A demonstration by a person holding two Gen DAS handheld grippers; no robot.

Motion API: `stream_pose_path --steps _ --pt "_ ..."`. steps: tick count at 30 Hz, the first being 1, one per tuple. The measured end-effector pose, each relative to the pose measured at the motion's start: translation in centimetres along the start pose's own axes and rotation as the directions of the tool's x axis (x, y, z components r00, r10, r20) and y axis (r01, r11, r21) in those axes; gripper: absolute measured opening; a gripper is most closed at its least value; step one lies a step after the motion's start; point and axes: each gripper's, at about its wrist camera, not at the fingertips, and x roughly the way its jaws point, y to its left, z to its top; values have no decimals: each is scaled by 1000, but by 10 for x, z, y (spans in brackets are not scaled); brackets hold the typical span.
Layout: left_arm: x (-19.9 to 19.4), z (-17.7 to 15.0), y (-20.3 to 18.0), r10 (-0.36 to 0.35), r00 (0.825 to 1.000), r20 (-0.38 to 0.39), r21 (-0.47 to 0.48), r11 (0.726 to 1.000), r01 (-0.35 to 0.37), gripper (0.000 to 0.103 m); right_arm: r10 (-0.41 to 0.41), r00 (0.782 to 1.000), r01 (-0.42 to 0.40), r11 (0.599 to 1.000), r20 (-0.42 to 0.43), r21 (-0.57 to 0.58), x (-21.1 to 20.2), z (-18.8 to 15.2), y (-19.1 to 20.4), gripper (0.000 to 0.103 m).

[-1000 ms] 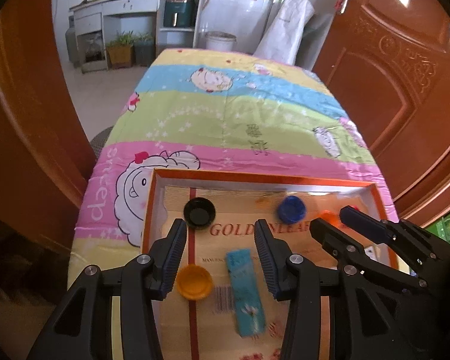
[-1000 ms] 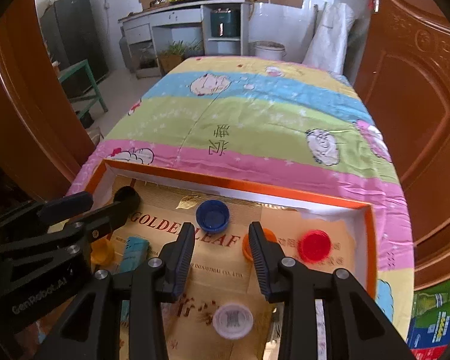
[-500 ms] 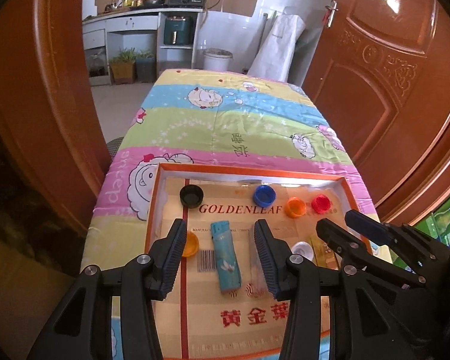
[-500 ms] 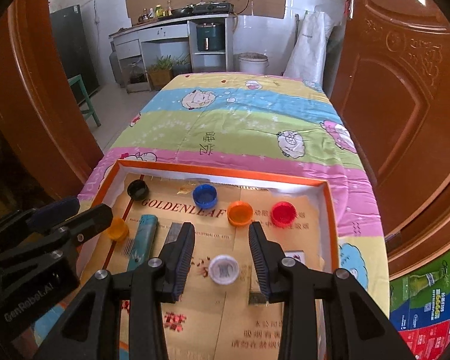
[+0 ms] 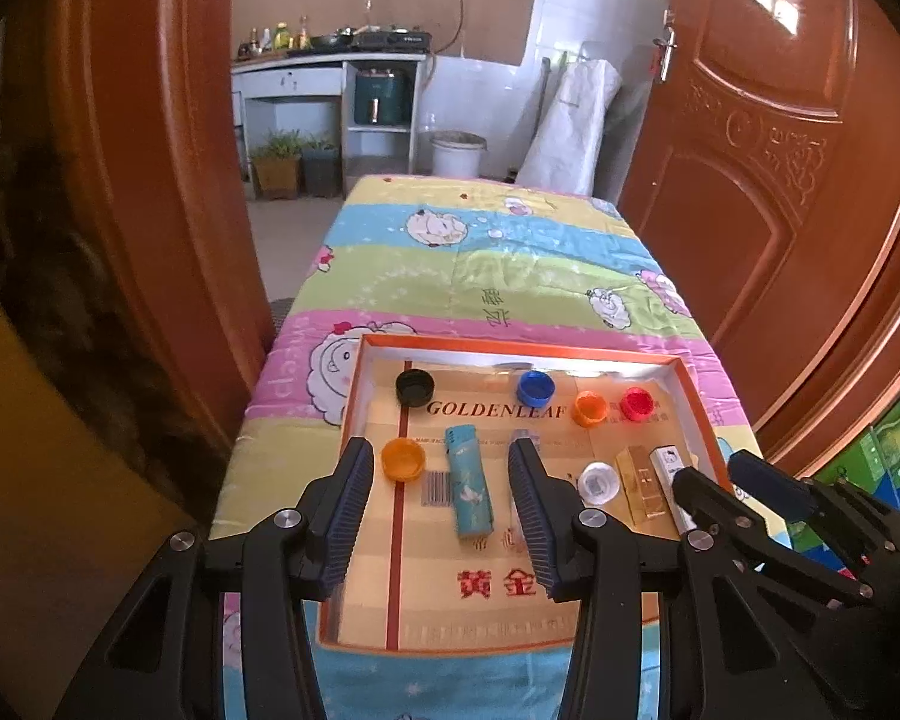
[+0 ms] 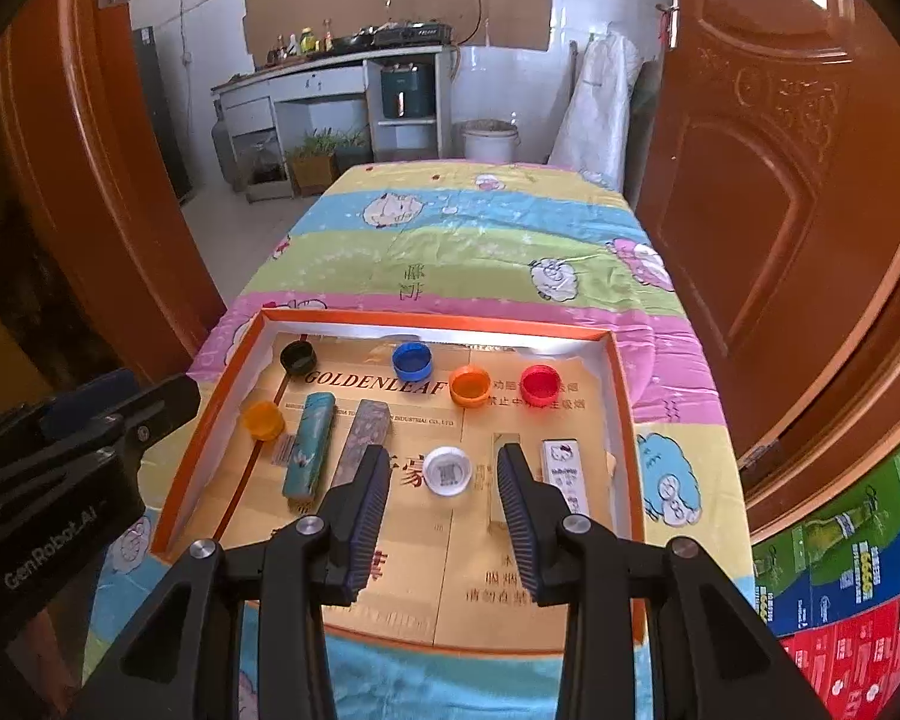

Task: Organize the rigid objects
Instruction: 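Withdraw both open tools up and away from the box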

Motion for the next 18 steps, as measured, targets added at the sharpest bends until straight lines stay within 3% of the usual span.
stream_pose_path --steps 6,12,18 --pt "-26 -12 1 40 999 24 -11 999 -40 48 -30 999 28 999 44 28 -25 -11 3 37" --pt "-62 -25 3 135 987 81 -25 991 -134 48 -35 997 32 999 67 33 -50 -24 10 37" --pt "-98 -37 1 70 991 115 -12 998 -69 48 -35 994 32 999 102 27 -82 -36 17 37"
